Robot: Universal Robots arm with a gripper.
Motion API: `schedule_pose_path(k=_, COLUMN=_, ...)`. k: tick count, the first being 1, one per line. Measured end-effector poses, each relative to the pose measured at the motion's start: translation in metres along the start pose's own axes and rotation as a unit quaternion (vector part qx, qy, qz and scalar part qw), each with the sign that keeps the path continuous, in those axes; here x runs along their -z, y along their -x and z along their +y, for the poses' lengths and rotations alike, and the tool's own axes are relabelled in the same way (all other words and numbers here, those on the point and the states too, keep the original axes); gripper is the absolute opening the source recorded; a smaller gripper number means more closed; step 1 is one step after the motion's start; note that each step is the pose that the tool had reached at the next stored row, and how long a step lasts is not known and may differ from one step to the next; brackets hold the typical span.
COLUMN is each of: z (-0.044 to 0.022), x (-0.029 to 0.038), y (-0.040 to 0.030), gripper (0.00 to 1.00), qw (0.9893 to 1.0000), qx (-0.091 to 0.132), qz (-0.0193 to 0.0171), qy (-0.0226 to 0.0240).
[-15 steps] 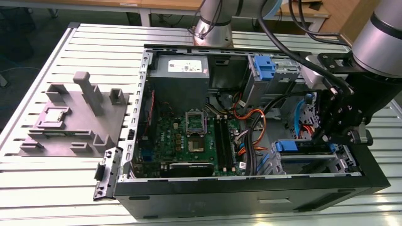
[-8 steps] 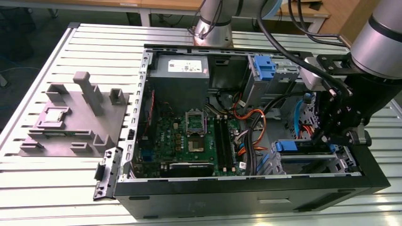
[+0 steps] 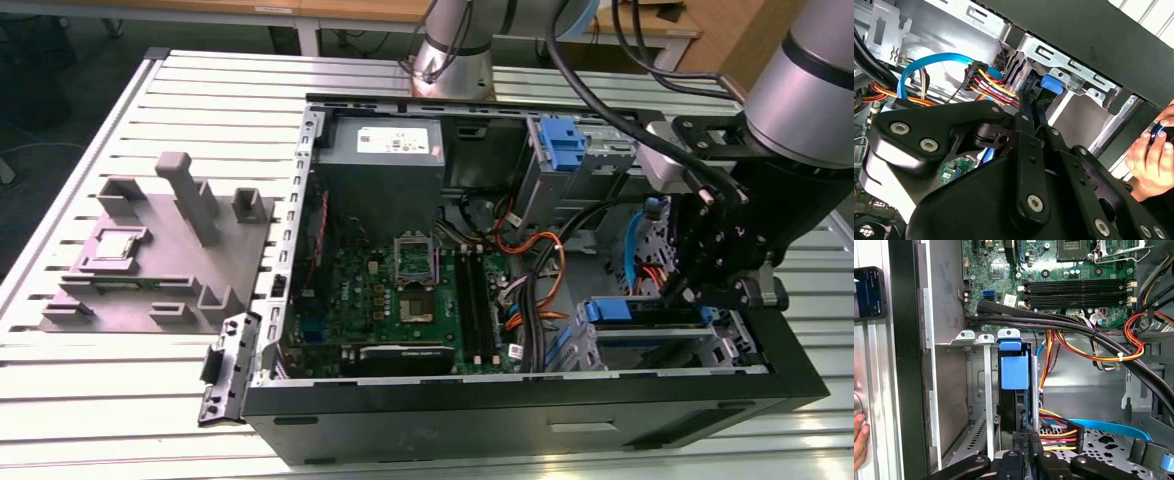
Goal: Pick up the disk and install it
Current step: 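Insert the first disk wire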
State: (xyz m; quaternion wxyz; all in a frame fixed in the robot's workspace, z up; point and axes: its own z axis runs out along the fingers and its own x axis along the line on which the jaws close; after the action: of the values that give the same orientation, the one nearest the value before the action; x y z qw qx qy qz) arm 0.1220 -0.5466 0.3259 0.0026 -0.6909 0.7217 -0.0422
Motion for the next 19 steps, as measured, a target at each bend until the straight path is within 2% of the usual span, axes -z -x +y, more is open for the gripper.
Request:
schedule_pose_path(k=7, z=0.0001, x=-0.0016, y=0.0001, gripper=0.18, qw=1.0, qx=0.0, qz=-0.0011, qy=0.0001)
schedule_pose_path(k=8, z=0.0001, x=-0.0008, y=0.0, gripper=0.24, qw=1.0, qx=0.0, qz=-0.0005, qy=0.0)
schedule_pose_path(k=19, z=-0.0009, x=0.0141, y=-0.0009, gripper=0.24, qw=1.0, qx=0.0, qz=0.0, qy=0.0021)
